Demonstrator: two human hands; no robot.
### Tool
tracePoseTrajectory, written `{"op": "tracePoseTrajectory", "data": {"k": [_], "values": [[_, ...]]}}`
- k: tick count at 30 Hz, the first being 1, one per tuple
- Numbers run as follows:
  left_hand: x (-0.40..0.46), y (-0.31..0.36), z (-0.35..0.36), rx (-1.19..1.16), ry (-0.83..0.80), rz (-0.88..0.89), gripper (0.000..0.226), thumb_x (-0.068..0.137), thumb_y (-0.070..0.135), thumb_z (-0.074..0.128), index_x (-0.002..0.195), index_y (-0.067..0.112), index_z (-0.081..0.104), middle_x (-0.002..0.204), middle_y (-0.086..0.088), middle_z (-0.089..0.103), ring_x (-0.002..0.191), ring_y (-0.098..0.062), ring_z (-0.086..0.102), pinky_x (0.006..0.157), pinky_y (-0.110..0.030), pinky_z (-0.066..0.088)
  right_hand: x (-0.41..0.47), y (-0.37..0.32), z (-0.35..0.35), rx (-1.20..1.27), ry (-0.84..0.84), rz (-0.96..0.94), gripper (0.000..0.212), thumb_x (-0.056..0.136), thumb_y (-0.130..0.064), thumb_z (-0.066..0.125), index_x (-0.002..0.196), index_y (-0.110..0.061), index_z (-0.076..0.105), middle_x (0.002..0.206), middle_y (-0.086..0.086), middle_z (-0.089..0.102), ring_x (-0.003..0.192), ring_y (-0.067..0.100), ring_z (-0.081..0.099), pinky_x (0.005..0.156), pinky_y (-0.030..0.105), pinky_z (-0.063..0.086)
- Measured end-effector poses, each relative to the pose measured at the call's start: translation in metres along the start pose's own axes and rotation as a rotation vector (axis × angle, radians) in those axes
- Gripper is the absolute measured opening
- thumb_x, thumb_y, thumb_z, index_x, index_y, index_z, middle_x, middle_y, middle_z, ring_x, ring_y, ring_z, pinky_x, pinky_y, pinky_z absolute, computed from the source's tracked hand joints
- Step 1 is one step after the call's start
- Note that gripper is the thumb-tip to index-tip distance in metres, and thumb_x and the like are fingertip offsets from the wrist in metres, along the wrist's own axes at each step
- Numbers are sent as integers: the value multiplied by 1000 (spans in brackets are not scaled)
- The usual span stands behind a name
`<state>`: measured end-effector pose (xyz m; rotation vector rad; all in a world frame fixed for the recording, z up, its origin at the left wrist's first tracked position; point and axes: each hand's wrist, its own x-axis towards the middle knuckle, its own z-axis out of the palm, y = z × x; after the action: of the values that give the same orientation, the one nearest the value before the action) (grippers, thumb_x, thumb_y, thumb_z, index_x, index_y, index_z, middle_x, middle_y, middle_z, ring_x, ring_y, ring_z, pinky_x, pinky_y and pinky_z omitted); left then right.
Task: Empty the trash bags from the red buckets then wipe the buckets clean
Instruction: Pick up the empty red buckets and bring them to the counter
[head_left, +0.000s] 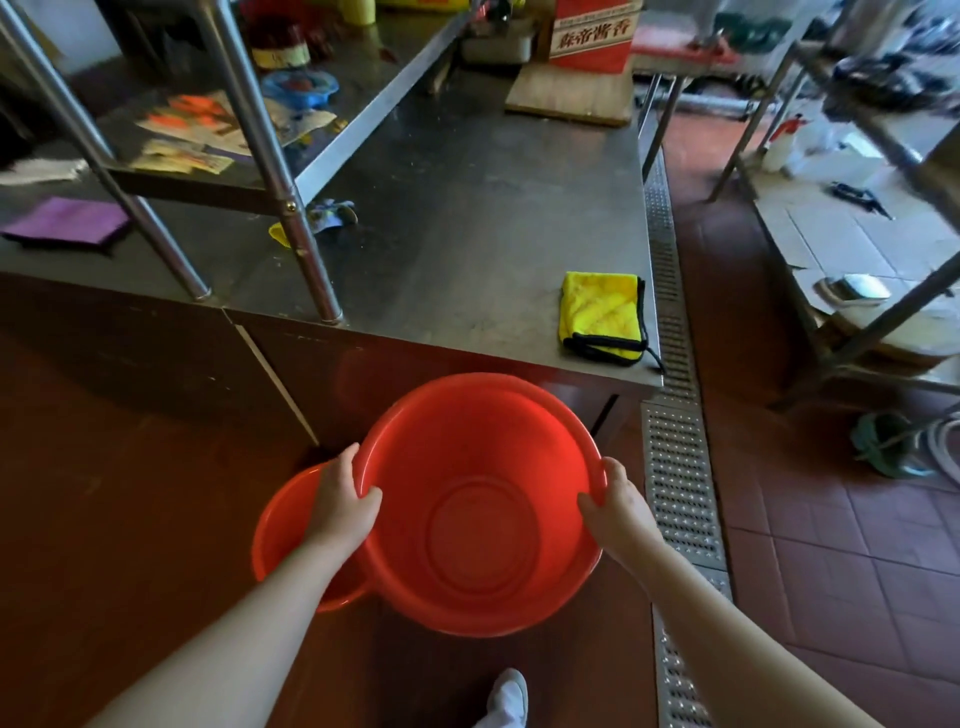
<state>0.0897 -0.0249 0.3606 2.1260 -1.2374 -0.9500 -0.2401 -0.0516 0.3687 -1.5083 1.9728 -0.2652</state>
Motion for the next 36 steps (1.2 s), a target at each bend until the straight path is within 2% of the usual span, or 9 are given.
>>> {"op": "tracePoseTrajectory", "data": {"k": [5, 11, 17, 20, 24, 27, 31, 36], "values": [[-21, 12, -39, 3, 47, 63, 64, 93, 14, 57, 151, 18, 33, 152, -11, 33, 137, -30, 39, 112, -44, 34, -37, -22, -16, 15, 67, -29, 64, 91, -35, 54, 147, -18, 28, 130, 16, 55, 110, 32, 59, 88, 38, 50], [-40, 40, -93, -55, 97, 127, 55, 95, 22, 53, 149, 18, 39, 147, -8, 42, 132, -26, 45, 105, -39, 37, -74, -45, -47, 93, 160, -80, 55, 93, -34, 56, 141, -15, 38, 127, 14, 58, 113, 32, 56, 79, 30, 37], [-44, 79, -135, -151, 167, 196, 42, 94, 23, 54, 136, 14, 55, 136, -8, 56, 124, -24, 53, 97, -33, 39, -90, -75, -96, 164, 243, -134, 39, 93, -29, 56, 127, -13, 48, 118, 14, 63, 108, 33, 58, 75, 30, 34], [-44, 108, -150, -163, 191, 227, 39, 94, 22, 54, 132, 11, 58, 132, -8, 59, 115, -22, 56, 88, -29, 40, -88, -93, -122, 216, 273, -157, 37, 92, -27, 57, 126, -14, 50, 116, 11, 64, 104, 30, 60, 74, 30, 36], [-33, 146, -167, -121, 237, 244, 38, 94, 24, 55, 130, 15, 59, 130, -7, 61, 108, -22, 59, 82, -30, 41, -77, -116, -159, 198, 275, -194, 36, 93, -25, 57, 126, -13, 50, 101, 9, 61, 87, 25, 55, 69, 29, 36], [-22, 174, -177, -91, 271, 266, 38, 94, 22, 56, 131, 15, 60, 130, -6, 61, 109, -23, 59, 82, -30, 41, -60, -129, -185, 204, 293, -226, 37, 92, -26, 58, 125, -12, 50, 110, 12, 63, 92, 28, 60, 72, 31, 42], [-6, 199, -181, -72, 308, 295, 36, 92, 24, 60, 127, 16, 61, 128, -5, 62, 108, -22, 60, 82, -29, 40, -34, -145, -212, 203, 305, -292, 39, 92, -26, 59, 126, -11, 49, 114, 10, 62, 92, 23, 55, 73, 28, 37], [16, 215, -178, -79, 320, 317, 35, 89, 19, 65, 123, 17, 61, 117, -3, 62, 94, -17, 57, 78, -30, 42, -4, -161, -229, 161, 304, -342, 41, 91, -28, 61, 126, -11, 47, 106, 3, 55, 90, 21, 53, 72, 28, 37]]}}
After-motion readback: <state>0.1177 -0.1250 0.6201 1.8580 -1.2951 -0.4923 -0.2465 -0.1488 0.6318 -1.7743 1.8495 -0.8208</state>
